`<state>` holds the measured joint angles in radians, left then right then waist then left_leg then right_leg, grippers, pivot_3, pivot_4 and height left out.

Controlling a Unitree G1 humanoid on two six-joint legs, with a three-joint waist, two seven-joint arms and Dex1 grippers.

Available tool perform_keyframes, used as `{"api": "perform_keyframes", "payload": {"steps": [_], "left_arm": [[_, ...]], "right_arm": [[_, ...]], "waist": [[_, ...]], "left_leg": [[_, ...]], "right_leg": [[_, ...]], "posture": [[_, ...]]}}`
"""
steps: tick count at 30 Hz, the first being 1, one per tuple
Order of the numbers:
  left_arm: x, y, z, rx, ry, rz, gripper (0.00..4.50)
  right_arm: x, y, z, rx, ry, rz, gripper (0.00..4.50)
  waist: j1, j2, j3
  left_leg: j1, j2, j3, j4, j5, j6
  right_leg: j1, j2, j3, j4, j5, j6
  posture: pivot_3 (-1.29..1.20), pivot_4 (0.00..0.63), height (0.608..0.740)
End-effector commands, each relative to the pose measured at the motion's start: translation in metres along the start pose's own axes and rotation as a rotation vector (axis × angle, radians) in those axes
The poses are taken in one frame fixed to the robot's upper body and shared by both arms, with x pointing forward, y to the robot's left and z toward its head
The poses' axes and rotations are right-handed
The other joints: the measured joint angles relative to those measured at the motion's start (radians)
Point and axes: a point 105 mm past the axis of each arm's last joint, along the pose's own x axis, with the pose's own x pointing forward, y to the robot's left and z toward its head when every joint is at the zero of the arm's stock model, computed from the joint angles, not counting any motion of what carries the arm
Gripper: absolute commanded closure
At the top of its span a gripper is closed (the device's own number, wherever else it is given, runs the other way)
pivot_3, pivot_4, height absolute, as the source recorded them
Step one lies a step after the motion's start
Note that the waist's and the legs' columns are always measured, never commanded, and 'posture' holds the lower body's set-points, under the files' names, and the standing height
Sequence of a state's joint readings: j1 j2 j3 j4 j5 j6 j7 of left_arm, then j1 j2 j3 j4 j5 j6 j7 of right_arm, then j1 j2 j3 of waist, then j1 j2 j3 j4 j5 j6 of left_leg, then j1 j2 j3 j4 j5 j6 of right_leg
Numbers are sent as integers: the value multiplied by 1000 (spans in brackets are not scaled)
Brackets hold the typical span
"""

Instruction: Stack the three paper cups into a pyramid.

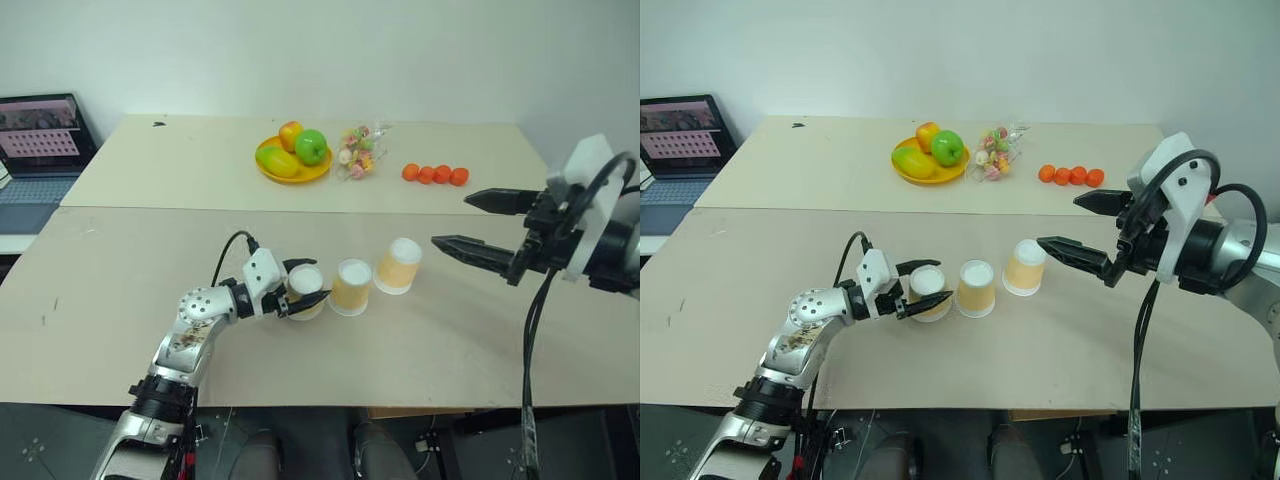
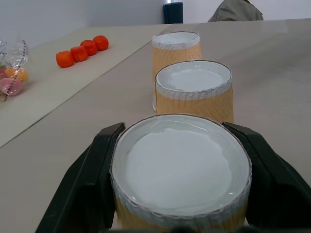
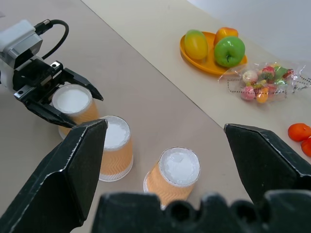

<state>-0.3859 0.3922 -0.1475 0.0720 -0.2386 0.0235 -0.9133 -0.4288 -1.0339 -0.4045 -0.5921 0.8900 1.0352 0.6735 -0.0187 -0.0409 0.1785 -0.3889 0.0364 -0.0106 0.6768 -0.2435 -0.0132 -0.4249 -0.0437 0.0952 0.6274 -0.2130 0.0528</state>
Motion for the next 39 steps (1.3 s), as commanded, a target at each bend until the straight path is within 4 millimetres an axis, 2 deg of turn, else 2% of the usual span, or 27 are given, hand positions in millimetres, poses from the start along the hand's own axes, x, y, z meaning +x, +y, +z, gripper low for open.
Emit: {"api": "perform_keyframes", "payload": {"steps": [1,9,10,14,21,23,34,36,39], "left_arm": [[5,2,-2,2,-6,8,1795],[11,5,-6,-2,-3,27,1795],[11,6,-6,-3,-6,33,1313],[12,6,-5,-10,-16,38,79],[14,5,-3,-18,-18,38,33],[15,6,4,-28,-36,35,33],[18,7,49,47,-100,-27,33],[18,10,58,55,-114,-23,33],[17,30,86,83,-173,42,33]], "right_arm": [[-10,0,12,-42,-16,-32,0],[-12,0,13,-42,-8,-40,0],[-12,0,13,-42,-7,-40,0],[-12,0,14,-44,-7,-40,0],[-10,0,14,-42,-10,-35,0],[-10,0,14,-41,-11,-32,0],[-5,-1,14,-33,-25,-22,0],[-5,-1,13,-33,-25,-21,0],[-5,-2,13,-34,-30,-22,0]], "waist": [[2,0,0],[6,1,0],[6,1,0],[5,1,0],[4,1,0],[4,1,0],[4,1,0],[3,1,0],[4,1,0]], "left_leg": [[0,0,0,0,0,0],[1,0,0,1,0,0],[1,0,0,1,0,0],[0,0,0,0,0,0],[0,0,0,0,0,0],[0,0,0,0,0,0],[0,0,0,0,0,0],[0,0,0,0,0,0],[-1,0,0,0,0,0]], "right_leg": [[0,0,0,0,0,0],[1,0,0,0,0,0],[1,0,0,0,0,0],[1,0,0,0,0,0],[0,0,0,0,0,0],[0,0,0,0,0,0],[0,0,0,0,0,1],[0,0,0,0,0,1],[0,0,0,-1,0,1]], "posture": [[0,150,734],[0,150,734],[0,150,734],[0,150,734],[0,150,734],[0,150,734],[0,150,734],[0,150,734],[0,150,734]]}}
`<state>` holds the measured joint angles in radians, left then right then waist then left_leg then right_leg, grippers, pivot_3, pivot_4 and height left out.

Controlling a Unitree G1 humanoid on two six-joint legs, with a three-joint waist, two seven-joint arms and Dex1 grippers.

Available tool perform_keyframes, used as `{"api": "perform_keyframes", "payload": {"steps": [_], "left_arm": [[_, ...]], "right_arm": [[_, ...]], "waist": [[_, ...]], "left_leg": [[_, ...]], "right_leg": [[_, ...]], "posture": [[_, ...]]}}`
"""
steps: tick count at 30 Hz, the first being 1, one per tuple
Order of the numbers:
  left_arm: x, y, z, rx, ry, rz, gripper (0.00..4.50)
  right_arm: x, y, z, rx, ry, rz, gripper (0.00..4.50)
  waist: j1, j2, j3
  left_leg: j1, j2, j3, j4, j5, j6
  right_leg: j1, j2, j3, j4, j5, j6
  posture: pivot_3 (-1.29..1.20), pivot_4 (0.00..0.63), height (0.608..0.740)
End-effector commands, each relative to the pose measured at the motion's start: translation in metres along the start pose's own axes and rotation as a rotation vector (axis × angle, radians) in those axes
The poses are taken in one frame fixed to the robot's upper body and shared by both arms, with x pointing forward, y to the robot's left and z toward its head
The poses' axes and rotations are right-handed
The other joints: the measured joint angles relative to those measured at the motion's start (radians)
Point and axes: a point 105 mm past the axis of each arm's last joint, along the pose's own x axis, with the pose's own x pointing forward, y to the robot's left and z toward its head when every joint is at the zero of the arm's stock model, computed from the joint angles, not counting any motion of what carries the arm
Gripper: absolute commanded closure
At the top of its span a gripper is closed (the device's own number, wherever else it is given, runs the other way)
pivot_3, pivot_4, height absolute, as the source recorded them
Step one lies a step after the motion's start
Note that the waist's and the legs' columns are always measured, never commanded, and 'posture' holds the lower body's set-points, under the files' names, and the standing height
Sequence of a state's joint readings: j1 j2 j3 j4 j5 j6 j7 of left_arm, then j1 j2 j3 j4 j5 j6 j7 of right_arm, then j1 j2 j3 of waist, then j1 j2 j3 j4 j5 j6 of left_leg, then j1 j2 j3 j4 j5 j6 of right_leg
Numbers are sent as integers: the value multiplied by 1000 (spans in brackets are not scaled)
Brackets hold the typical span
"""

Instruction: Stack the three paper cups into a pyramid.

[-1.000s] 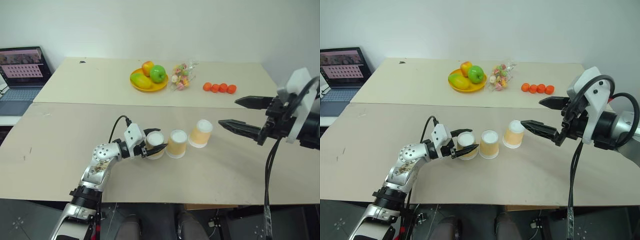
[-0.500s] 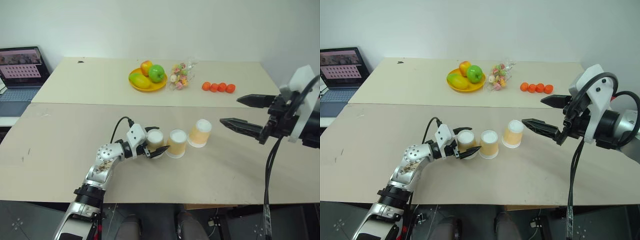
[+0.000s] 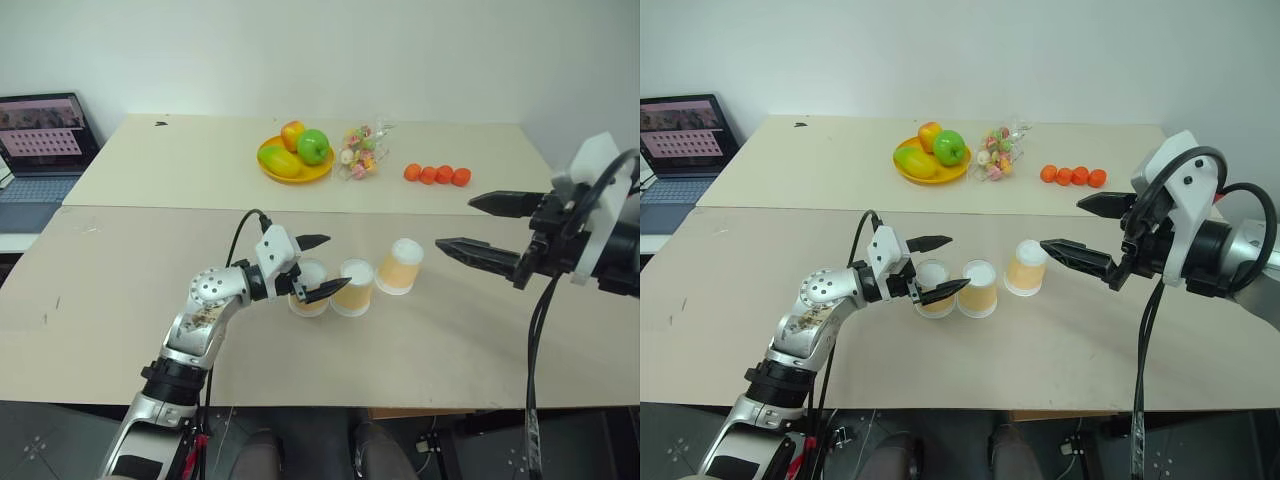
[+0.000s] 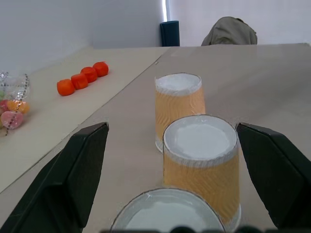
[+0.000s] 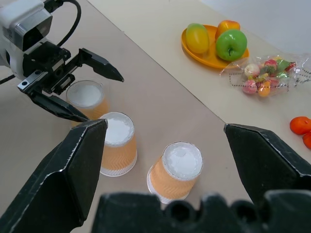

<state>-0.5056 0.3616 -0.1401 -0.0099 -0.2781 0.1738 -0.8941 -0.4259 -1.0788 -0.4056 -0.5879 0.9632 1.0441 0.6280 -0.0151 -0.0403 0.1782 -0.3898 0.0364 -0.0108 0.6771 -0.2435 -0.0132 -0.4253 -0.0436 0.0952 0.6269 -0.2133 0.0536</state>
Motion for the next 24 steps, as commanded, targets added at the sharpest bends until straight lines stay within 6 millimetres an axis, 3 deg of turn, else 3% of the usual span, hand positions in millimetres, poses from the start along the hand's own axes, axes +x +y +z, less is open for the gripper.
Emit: {"api": "perform_keyframes", "payload": {"steps": [1,5,10,13,16,19,24], "left_arm": [[-2,34,55,86,-127,111,33],[-20,86,91,123,-168,354,33],[-64,128,107,117,-126,575,33],[-85,131,98,102,-83,632,33],[-85,127,92,94,-60,645,33],[-76,118,95,92,-68,614,33],[-74,111,101,103,-59,585,33]], "right_arm": [[-3,-3,11,-45,-50,-23,0],[-8,-11,7,-37,-43,-56,0],[-25,-30,-16,3,-3,-146,0],[-26,-34,-44,34,35,-182,0],[-16,-34,-88,-50,187,-195,0],[1,-29,-101,61,95,-159,0],[25,-22,-113,79,63,-109,0]], "waist": [[1,0,0],[-2,0,0],[-6,0,0],[-4,0,0],[-1,0,0],[1,-2,1],[-7,-1,1]], "left_leg": [[0,0,0,0,0,0],[0,0,0,0,0,0],[0,0,0,-1,0,1],[-1,0,-1,-1,-1,1],[-1,0,0,-1,-1,1],[-1,-1,-1,0,0,0],[0,-1,0,0,0,-1]], "right_leg": [[0,0,0,0,0,0],[0,0,0,0,0,0],[0,0,0,-1,-1,1],[-1,0,0,-1,-1,1],[0,-1,0,-2,-1,2],[0,0,0,-1,-1,2],[0,0,1,0,0,2]], "posture": [[0,150,734],[0,150,734],[0,150,734],[0,150,734],[0,150,734],[0,150,734],[0,150,734]]}}
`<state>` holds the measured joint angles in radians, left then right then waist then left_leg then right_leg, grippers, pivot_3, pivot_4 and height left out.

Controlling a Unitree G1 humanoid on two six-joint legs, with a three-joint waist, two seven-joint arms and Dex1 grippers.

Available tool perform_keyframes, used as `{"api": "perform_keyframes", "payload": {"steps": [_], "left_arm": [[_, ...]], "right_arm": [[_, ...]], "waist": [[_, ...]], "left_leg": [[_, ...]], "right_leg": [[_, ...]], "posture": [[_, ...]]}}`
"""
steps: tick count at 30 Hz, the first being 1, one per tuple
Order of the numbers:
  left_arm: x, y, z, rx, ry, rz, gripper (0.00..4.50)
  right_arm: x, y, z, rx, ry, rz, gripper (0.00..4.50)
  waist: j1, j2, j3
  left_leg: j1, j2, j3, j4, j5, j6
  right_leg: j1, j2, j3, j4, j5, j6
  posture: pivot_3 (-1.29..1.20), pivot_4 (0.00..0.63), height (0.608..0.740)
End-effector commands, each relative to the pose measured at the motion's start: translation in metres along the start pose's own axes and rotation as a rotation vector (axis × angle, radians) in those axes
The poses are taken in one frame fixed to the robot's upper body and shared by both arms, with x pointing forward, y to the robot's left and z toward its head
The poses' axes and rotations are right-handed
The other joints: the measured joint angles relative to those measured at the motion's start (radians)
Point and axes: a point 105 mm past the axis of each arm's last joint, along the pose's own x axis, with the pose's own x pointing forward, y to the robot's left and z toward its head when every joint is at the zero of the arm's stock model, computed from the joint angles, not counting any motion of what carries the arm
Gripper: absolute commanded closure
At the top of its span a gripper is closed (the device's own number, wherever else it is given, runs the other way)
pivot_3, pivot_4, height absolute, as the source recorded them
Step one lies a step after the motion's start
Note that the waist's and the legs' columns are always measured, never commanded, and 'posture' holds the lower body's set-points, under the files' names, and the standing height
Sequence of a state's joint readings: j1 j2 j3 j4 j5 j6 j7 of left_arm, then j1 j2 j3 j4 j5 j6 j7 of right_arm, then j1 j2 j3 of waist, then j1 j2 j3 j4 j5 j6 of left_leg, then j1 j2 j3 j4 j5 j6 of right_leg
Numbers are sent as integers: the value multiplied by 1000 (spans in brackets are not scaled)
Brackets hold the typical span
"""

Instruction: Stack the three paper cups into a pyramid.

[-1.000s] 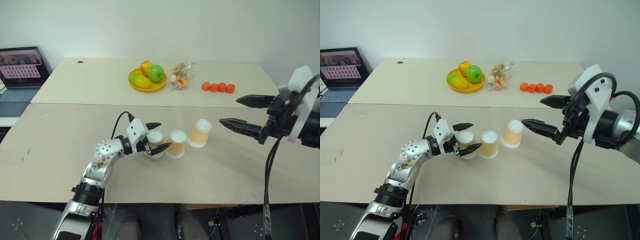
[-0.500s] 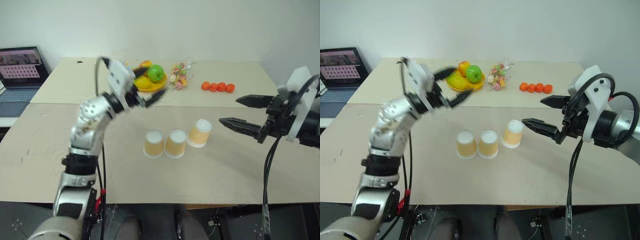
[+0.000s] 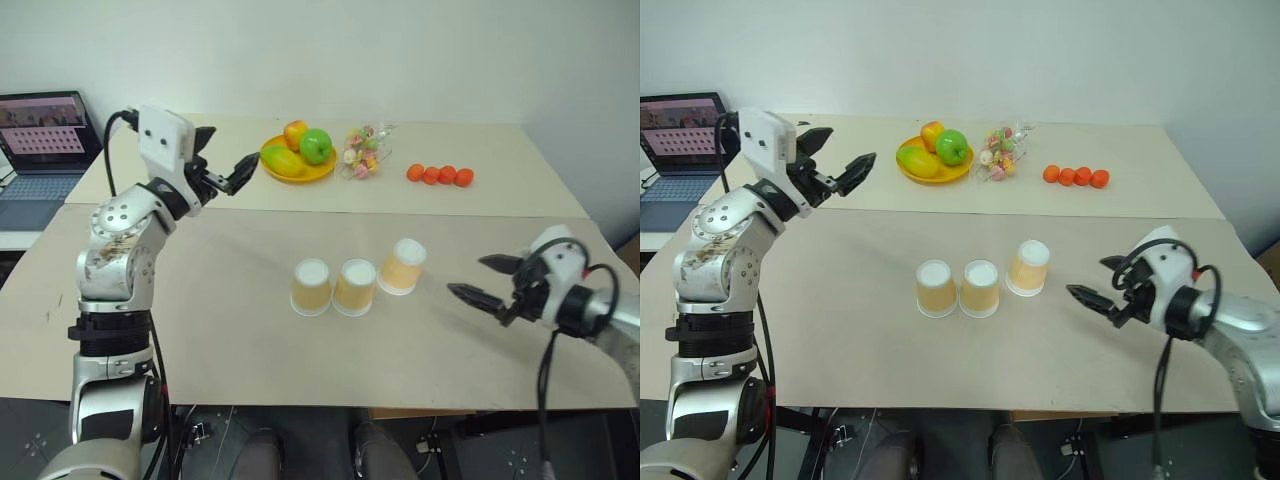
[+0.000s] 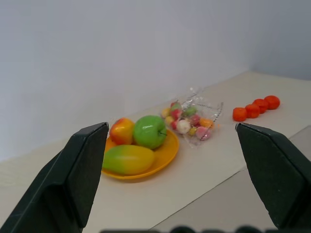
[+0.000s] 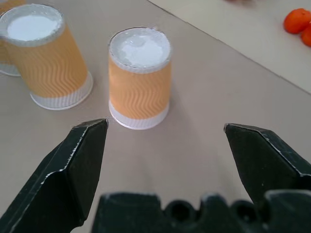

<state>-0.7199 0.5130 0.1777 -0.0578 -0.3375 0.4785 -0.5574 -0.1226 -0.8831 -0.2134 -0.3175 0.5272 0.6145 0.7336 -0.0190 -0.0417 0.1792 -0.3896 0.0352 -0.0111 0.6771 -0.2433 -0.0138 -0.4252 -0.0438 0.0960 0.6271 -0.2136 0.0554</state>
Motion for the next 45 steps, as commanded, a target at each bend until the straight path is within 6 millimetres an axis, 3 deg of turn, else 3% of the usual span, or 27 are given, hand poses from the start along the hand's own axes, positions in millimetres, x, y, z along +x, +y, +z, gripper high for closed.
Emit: {"api": "perform_keyframes", "payload": {"steps": [1,10,15,19,31,45], "left_arm": [[-3,-4,20,43,-39,-21,33],[-10,-14,35,55,13,-75,33],[-25,-35,43,34,29,-227,33],[-40,-51,41,-13,66,-348,33],[-80,-68,29,-52,228,-577,33],[-94,-75,20,-87,306,-653,33]], "right_arm": [[9,-2,13,-40,-77,0,0],[34,-10,11,-68,-92,19,0],[47,-13,15,-68,-115,39,0],[56,-14,18,-73,-128,61,0],[73,-9,26,-83,-159,111,0],[80,-5,36,-64,-195,157,0]], "waist": [[-7,0,0],[-22,0,0],[-26,0,0],[-29,0,0],[-27,1,1],[-29,1,1]], "left_leg": [[0,0,0,0,0,0],[0,0,0,0,0,0],[0,0,-1,0,0,0],[0,0,-1,-1,0,0],[1,0,-1,0,0,0],[1,0,0,-1,0,0]], "right_leg": [[0,0,0,0,0,0],[0,0,0,0,0,0],[0,0,0,1,0,0],[0,0,0,1,0,0],[0,0,0,1,0,-1],[-1,0,0,2,0,-1]], "posture": [[0,150,734],[0,150,734],[0,150,734],[0,150,734],[0,150,734],[0,150,734]]}}
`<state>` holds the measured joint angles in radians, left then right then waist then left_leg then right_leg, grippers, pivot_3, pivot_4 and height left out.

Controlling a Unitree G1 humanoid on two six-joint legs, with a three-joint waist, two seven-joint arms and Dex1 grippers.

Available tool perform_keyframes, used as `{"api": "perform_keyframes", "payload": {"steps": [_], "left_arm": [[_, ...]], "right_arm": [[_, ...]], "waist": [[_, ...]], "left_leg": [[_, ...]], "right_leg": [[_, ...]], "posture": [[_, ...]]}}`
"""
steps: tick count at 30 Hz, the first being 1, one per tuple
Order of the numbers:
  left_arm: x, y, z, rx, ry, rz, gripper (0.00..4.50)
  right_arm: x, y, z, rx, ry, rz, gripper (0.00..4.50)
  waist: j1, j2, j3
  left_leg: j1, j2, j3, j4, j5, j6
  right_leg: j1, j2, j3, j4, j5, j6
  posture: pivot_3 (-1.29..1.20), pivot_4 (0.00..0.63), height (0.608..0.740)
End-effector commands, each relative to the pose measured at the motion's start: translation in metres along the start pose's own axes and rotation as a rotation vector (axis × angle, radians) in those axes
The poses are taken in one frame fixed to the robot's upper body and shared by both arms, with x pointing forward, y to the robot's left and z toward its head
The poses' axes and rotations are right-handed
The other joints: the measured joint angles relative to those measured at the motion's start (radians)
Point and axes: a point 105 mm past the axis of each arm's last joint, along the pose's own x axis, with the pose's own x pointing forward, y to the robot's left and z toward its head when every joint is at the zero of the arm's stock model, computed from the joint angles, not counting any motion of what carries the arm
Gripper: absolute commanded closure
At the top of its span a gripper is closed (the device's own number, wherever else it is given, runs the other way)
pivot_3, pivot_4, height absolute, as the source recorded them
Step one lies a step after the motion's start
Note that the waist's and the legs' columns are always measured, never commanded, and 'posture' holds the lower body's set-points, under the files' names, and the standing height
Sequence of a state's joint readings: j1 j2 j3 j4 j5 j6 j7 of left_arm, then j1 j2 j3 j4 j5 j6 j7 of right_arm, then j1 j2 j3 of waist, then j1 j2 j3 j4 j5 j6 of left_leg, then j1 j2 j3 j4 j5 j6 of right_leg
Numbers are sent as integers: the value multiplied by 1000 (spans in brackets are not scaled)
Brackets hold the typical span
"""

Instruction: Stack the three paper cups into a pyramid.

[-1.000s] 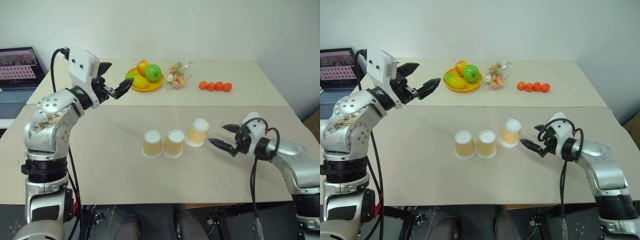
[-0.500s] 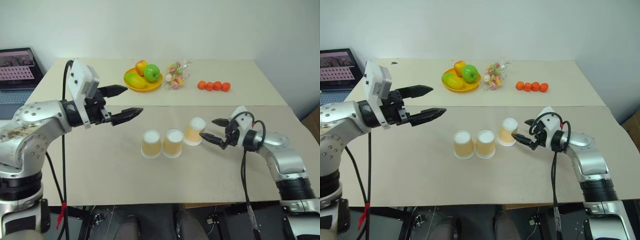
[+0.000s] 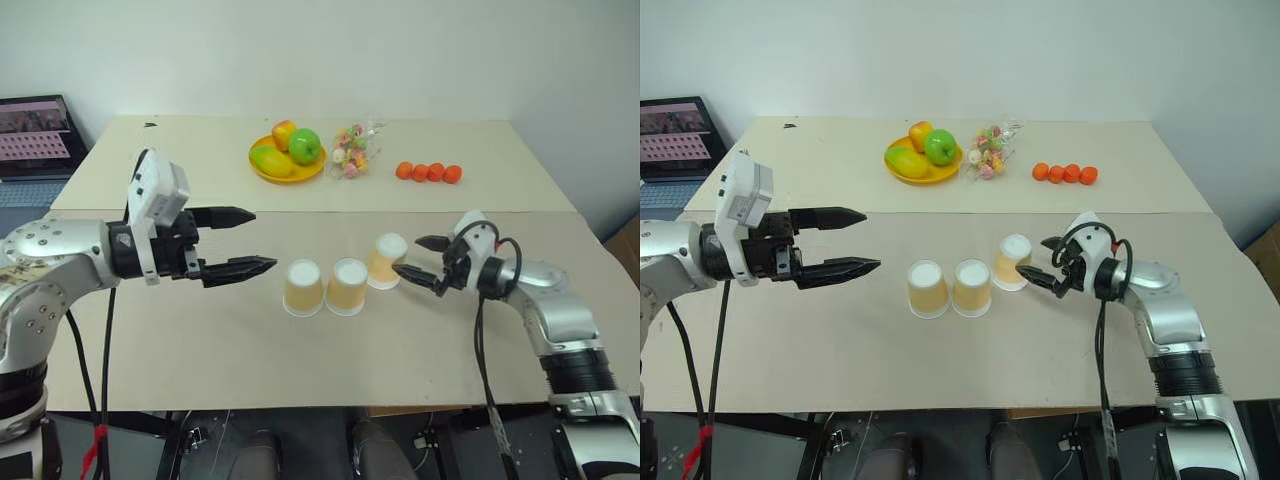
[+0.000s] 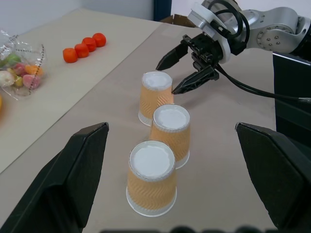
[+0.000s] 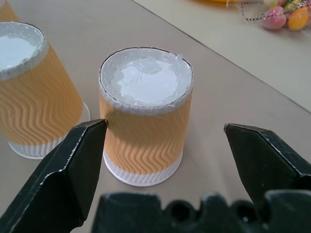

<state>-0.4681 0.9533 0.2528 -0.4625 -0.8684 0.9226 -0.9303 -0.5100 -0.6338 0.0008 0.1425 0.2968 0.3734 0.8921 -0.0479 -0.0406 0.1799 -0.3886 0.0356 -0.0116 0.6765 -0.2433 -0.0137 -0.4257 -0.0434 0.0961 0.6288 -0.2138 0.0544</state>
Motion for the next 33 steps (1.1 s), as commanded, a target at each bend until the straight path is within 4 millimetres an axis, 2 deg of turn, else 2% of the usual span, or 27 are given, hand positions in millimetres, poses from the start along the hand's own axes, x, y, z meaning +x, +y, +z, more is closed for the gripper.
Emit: {"api": "perform_keyframes", "payload": {"steps": [1,4,10,22,28,33], "left_arm": [[-4,-6,6,37,1,-13,33],[-4,-5,4,43,4,-5,33],[-1,-4,-4,56,49,11,33],[-2,-6,2,70,35,35,33],[-4,-6,2,61,47,36,0],[-7,-3,2,61,51,45,0]], "right_arm": [[4,1,23,-27,-79,30,0],[10,4,30,10,-124,57,0],[22,5,31,27,-132,90,0],[32,3,28,18,-125,110,0],[31,0,28,13,-127,101,1692],[26,-6,37,-8,-133,81,1706]], "waist": [[0,0,0],[0,0,0],[1,0,0],[1,1,0],[0,1,0],[0,1,0]], "left_leg": [[0,0,0,0,0,0],[0,0,0,0,0,0],[0,0,0,0,0,0],[0,0,0,0,0,0],[0,0,0,0,0,0],[0,0,0,0,0,0]], "right_leg": [[0,0,0,0,0,0],[0,0,0,0,0,0],[0,0,0,0,2,-3],[0,0,0,0,3,-5],[0,0,0,0,4,-7],[0,0,0,0,4,-7]], "posture": [[0,150,734],[0,150,734],[0,150,734],[0,150,734],[0,150,734],[0,150,734]]}}
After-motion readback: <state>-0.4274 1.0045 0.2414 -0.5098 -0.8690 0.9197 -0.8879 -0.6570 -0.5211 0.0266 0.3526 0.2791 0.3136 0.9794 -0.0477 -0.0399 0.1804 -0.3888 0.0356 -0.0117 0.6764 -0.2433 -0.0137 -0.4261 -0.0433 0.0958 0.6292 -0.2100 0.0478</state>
